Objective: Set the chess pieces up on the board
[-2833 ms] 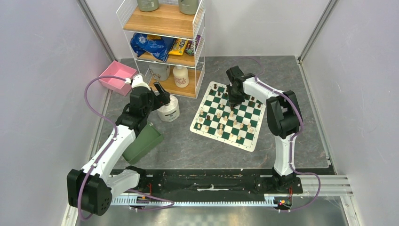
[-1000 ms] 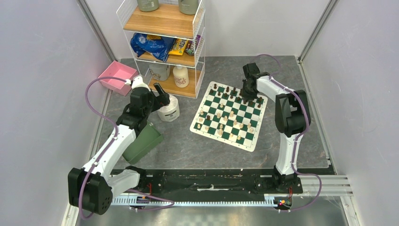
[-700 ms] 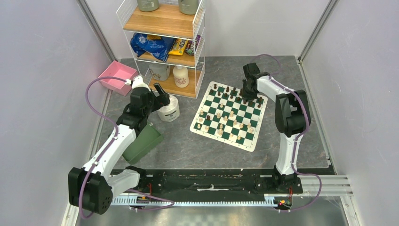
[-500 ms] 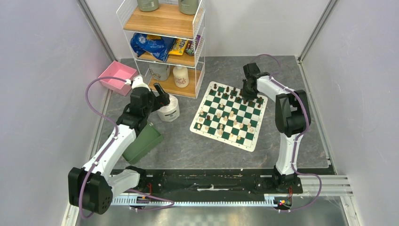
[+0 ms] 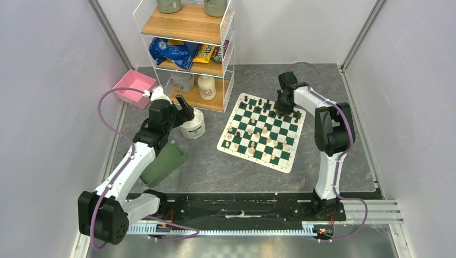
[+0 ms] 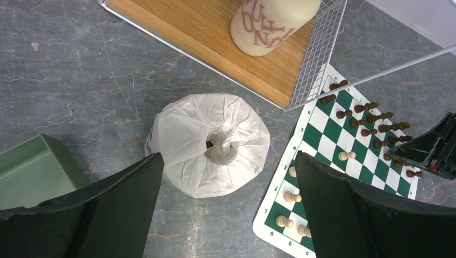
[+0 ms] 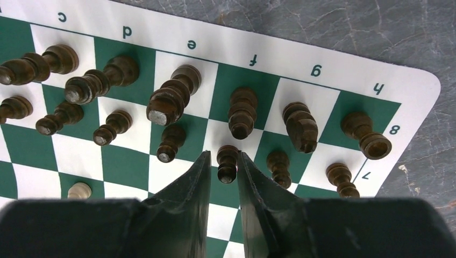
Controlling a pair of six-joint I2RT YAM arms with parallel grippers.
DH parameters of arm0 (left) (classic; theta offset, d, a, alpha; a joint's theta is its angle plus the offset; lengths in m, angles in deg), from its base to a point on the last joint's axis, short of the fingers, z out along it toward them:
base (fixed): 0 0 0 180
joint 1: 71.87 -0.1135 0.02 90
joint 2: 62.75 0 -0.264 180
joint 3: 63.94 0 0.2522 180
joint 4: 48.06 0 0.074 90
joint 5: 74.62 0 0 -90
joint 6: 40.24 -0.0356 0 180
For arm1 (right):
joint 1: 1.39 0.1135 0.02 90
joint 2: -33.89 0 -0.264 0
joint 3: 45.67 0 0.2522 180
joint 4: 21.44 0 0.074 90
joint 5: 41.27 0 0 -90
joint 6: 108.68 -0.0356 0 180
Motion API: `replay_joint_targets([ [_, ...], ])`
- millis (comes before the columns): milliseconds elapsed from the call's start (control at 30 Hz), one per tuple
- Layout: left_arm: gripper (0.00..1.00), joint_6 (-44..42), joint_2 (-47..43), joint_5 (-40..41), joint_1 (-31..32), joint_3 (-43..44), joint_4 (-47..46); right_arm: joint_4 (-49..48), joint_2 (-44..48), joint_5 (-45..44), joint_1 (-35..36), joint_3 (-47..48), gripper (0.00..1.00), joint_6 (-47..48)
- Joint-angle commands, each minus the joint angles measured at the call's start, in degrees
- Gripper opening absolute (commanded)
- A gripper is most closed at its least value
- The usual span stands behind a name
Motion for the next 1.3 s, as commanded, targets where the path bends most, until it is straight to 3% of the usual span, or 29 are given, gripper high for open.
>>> replay_joint_targets([
  [0,1.0,0.9,0.27,-0.62,-0.48,0.34,-2.73,-0.82,0.74,1.57,-0.27,1.54,0.32,-0.25],
  [133,1.0,1.08,0.29,-1.02,-0.48,0.43,-2.73,-0.76,2.84,2.75,-0.17,0.38,0.35,-0.77],
  [500,1.0,1.02,0.19,-1.32,-0.65,1.28,-2.68,-0.46,10.9,1.27,1.73,-3.78,0.55,-0.54],
  [867,1.0,1.92,-1.64,-0.66,-0.82,-0.09,-1.23,-0.31,15.91,4.39,9.88,-4.29,0.56,-1.27],
  [1267,1.0,1.98,-2.95,1.04,-0.92,-0.71,-0.88,-0.37,9.93,5.8,20.5,-0.05,0.53,-2.03],
])
